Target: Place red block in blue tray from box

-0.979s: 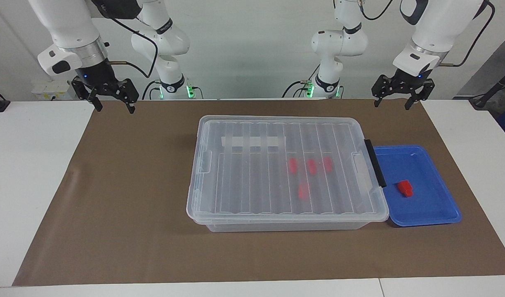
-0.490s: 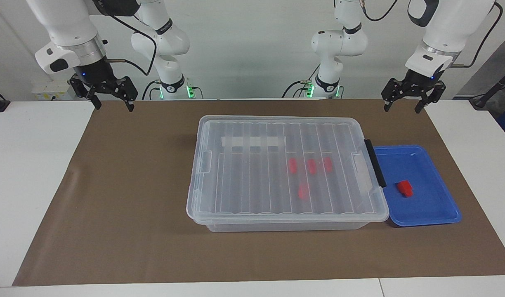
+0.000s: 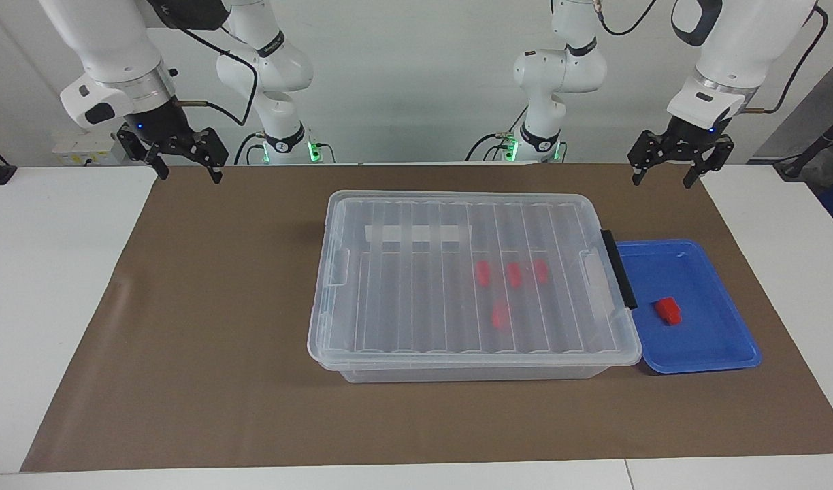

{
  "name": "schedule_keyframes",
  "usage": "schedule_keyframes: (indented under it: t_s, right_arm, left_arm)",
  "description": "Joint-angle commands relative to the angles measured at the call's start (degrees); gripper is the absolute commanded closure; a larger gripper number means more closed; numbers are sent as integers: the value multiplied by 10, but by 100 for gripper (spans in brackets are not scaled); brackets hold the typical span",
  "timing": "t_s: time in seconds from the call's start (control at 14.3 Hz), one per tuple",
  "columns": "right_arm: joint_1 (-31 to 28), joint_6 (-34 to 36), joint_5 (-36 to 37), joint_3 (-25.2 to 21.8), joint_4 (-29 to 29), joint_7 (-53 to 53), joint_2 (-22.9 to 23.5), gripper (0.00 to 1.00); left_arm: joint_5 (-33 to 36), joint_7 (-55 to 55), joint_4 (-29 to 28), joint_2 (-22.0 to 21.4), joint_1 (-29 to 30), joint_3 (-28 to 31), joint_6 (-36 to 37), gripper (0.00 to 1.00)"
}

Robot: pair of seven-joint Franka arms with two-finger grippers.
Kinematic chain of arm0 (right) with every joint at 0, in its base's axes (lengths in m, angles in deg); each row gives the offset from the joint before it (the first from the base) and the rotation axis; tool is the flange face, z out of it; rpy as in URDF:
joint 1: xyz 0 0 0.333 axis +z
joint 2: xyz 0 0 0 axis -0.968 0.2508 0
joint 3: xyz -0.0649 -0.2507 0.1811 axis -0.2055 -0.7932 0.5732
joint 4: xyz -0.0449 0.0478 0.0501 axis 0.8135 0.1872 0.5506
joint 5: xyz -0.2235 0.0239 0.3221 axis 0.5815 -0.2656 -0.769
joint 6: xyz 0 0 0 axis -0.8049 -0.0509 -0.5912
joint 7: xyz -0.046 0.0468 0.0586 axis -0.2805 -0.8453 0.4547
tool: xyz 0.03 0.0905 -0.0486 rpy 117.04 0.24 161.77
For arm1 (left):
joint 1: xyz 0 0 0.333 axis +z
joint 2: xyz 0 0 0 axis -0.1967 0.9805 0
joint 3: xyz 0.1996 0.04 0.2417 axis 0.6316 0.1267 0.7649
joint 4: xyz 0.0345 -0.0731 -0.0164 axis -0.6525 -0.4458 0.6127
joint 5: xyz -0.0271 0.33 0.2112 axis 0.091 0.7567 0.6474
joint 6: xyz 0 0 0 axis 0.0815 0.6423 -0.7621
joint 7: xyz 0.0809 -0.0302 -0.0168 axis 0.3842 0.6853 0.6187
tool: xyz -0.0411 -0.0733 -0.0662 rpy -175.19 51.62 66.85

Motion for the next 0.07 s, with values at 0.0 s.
schedule_keyframes:
  t_s: [0.0]
  right_arm:
    - [-7,7,4,7,1,-5,0,0]
  left_arm:
    - [10,0,-7,-7,0,2,-2,0]
